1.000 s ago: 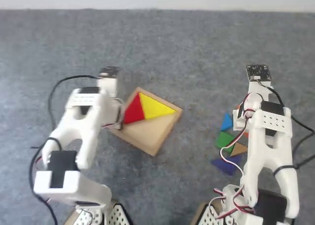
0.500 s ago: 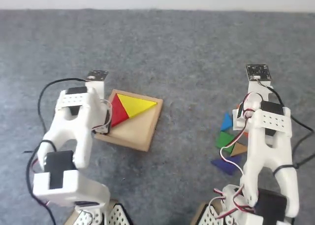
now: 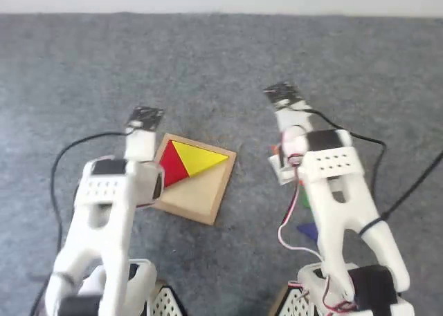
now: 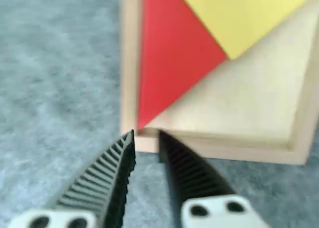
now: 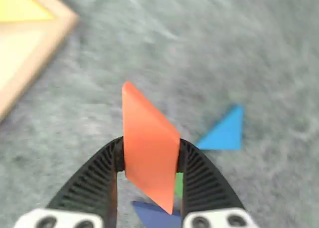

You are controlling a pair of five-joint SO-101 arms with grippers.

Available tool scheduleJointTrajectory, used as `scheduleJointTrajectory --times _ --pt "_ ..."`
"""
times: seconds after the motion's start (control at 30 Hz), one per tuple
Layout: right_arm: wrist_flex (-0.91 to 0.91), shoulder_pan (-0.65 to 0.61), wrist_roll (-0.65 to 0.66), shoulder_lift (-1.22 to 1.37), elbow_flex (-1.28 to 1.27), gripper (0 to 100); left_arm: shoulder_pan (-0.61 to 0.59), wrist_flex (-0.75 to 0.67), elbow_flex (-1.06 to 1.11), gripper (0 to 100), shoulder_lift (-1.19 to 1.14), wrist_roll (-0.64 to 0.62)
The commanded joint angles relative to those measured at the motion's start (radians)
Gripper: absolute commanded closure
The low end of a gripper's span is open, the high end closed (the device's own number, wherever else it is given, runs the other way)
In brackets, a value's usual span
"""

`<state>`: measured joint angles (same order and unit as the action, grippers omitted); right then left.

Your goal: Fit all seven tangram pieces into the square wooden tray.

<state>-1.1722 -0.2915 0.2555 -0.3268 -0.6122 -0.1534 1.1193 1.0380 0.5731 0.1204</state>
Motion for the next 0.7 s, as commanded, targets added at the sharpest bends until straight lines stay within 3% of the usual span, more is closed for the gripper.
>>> scheduleJointTrajectory --times 0.0,0.2,0.47,0.67 --pt "0.01 -0.09 -0.02 -0.018 0.068 99.1 -0.02 -0.035 0.042 83 0.181 0.008" --pt "-0.022 -0.179 -0.026 -0.081 0.103 99.1 -0.023 -0.041 0.042 83 0.238 -0.038" --pt "-0.048 -0.323 -0.021 -0.41 0.1 99.1 -0.02 -0.055 -0.065 83 0.239 -0.163" --pt "0.291 -0.443 -0.031 -0.535 -0.089 99.1 -0.02 -0.054 -0.133 83 0.239 -0.207"
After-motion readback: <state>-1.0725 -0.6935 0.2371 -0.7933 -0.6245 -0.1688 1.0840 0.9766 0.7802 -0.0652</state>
